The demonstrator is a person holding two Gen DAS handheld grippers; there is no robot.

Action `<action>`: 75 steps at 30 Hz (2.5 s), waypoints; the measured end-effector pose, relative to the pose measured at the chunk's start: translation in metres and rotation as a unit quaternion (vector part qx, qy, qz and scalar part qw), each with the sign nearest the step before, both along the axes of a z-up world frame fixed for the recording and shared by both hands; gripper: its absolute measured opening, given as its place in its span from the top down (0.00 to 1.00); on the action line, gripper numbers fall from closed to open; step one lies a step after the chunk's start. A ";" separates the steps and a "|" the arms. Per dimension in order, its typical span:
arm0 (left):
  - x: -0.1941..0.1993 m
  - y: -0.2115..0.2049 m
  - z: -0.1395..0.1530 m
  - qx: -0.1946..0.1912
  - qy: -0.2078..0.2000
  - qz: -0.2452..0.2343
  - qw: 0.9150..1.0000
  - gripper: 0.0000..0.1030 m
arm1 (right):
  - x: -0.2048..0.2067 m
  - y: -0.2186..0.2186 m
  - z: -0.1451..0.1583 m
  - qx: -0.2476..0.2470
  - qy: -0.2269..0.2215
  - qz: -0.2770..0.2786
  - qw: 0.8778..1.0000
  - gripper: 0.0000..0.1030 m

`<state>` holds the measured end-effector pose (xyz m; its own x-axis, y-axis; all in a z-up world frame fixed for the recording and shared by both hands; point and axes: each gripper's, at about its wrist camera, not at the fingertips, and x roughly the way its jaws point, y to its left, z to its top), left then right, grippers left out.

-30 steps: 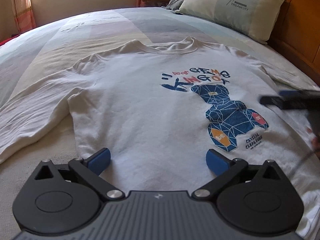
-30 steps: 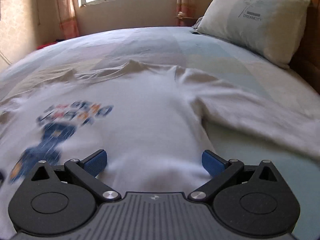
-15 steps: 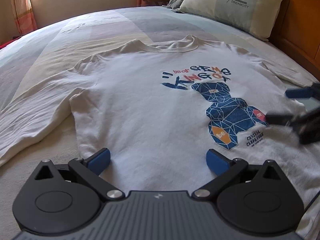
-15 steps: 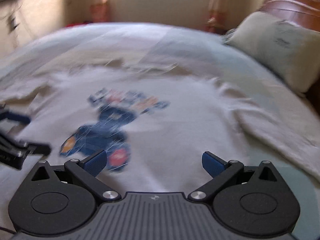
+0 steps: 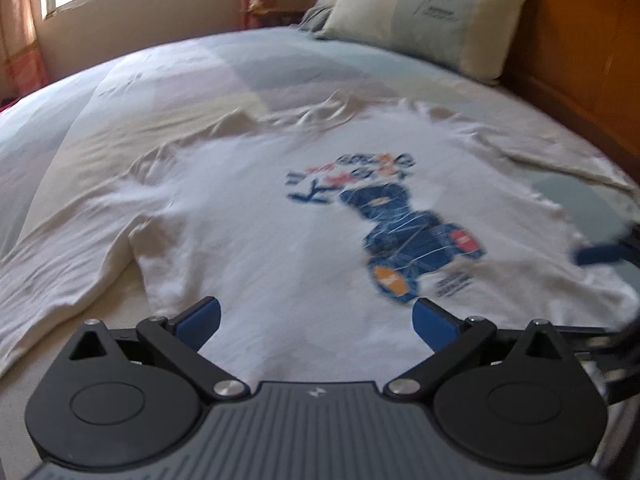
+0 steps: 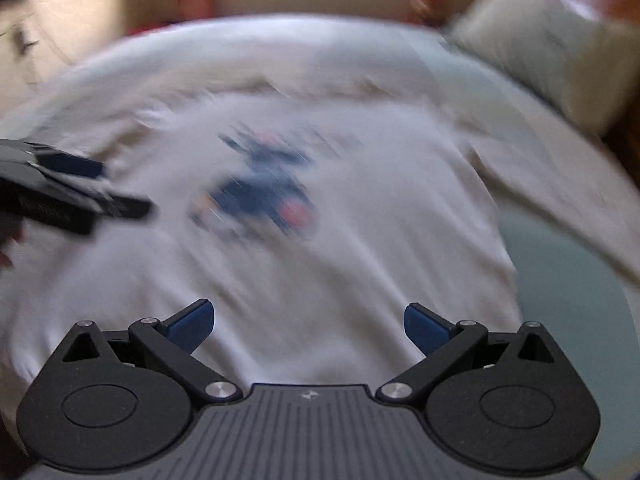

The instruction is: Fold clothes

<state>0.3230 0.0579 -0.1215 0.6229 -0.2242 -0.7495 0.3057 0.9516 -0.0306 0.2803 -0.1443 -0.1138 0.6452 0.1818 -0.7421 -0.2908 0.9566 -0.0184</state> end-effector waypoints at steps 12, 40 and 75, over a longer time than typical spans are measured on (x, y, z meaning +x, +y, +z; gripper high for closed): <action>-0.010 -0.009 0.011 -0.001 -0.009 -0.035 0.999 0.01 | -0.023 0.010 -0.031 0.004 0.011 -0.014 1.000 0.00; -0.013 -0.011 0.015 -0.013 -0.011 -0.039 0.999 0.01 | -0.102 0.070 -0.001 0.082 0.028 0.115 0.990 0.00; -0.004 -0.015 -0.001 0.000 0.009 -0.030 1.000 0.01 | -0.041 -0.052 -0.001 0.099 -0.021 -0.065 0.993 0.00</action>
<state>0.3185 0.0426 -0.1226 0.5951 -0.2605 -0.7603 0.3616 0.9316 -0.0362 0.2389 -0.1961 -0.1151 0.7021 0.2343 -0.6724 -0.1679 0.9722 0.1634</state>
